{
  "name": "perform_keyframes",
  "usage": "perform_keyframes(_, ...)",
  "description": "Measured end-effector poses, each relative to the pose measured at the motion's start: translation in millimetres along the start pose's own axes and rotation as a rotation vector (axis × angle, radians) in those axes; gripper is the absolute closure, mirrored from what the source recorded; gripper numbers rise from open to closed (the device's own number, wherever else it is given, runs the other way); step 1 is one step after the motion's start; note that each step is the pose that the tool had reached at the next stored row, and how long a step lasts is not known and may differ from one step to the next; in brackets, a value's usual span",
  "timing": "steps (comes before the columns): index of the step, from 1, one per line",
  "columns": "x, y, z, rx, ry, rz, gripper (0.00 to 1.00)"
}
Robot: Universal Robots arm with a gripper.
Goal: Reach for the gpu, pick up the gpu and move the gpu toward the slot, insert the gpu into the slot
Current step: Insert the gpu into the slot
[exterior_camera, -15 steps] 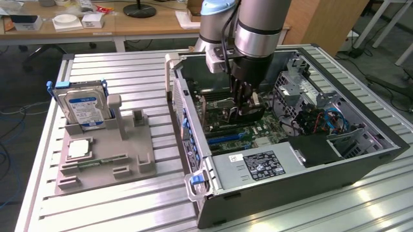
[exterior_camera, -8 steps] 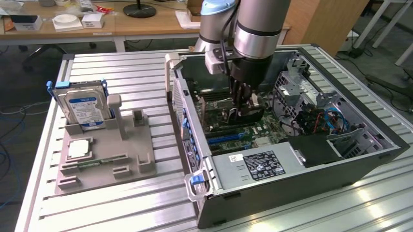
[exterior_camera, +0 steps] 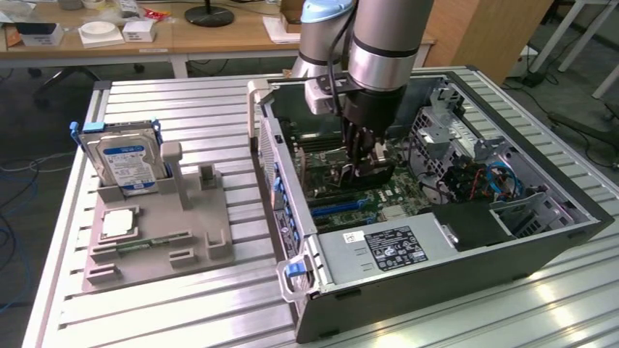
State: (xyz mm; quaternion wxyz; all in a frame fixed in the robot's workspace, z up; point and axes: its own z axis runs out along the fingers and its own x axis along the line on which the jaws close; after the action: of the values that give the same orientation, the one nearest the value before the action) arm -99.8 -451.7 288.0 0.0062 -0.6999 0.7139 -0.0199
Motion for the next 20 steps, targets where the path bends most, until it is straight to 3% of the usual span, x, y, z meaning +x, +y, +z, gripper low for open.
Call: perform_keyframes(20, 1.5, 3.4, 11.1, -0.0001, 0.0002, 0.000, 0.74)
